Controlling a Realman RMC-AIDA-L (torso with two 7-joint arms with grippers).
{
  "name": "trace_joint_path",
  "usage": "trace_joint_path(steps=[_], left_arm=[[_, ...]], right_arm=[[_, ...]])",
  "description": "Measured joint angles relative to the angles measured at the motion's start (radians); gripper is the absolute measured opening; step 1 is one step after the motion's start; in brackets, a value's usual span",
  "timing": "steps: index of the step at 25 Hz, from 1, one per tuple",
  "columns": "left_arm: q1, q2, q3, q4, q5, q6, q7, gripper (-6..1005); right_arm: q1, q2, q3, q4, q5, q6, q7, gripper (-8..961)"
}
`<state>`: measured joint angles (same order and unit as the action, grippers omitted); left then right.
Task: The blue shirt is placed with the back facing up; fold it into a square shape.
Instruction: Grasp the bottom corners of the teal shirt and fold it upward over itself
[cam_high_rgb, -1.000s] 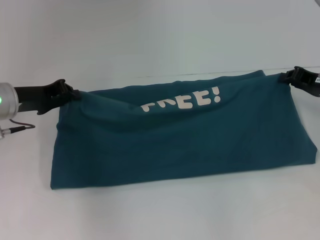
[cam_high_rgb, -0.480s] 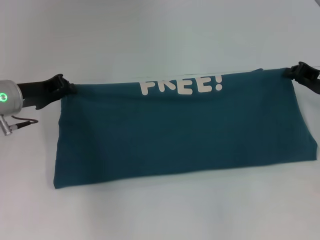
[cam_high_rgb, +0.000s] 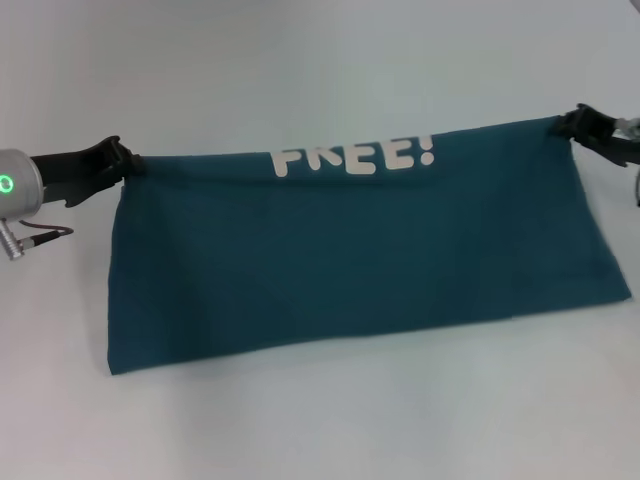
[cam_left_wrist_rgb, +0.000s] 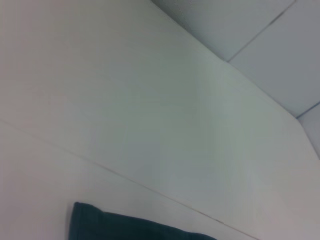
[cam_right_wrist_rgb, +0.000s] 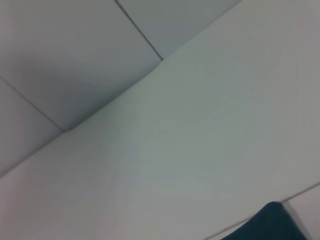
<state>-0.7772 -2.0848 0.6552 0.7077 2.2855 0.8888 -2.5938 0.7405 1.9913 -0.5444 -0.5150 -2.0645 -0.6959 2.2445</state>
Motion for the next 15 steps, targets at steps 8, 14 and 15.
trace_joint_path(steps=[8, 14, 15], left_arm=[[-0.007, 0.002, 0.021, -0.038, 0.006, -0.053, 0.013, 12], [-0.007, 0.002, 0.035, -0.044, 0.005, -0.075, 0.028, 13], [-0.008, 0.002, 0.037, -0.046, 0.004, -0.077, 0.033, 13]], right_arm=[[0.045, 0.004, -0.109, 0.049, -0.002, 0.139, 0.000, 41], [0.048, 0.001, -0.114, 0.053, -0.001, 0.156, 0.001, 78], [0.048, -0.001, -0.114, 0.053, -0.001, 0.156, 0.004, 86]])
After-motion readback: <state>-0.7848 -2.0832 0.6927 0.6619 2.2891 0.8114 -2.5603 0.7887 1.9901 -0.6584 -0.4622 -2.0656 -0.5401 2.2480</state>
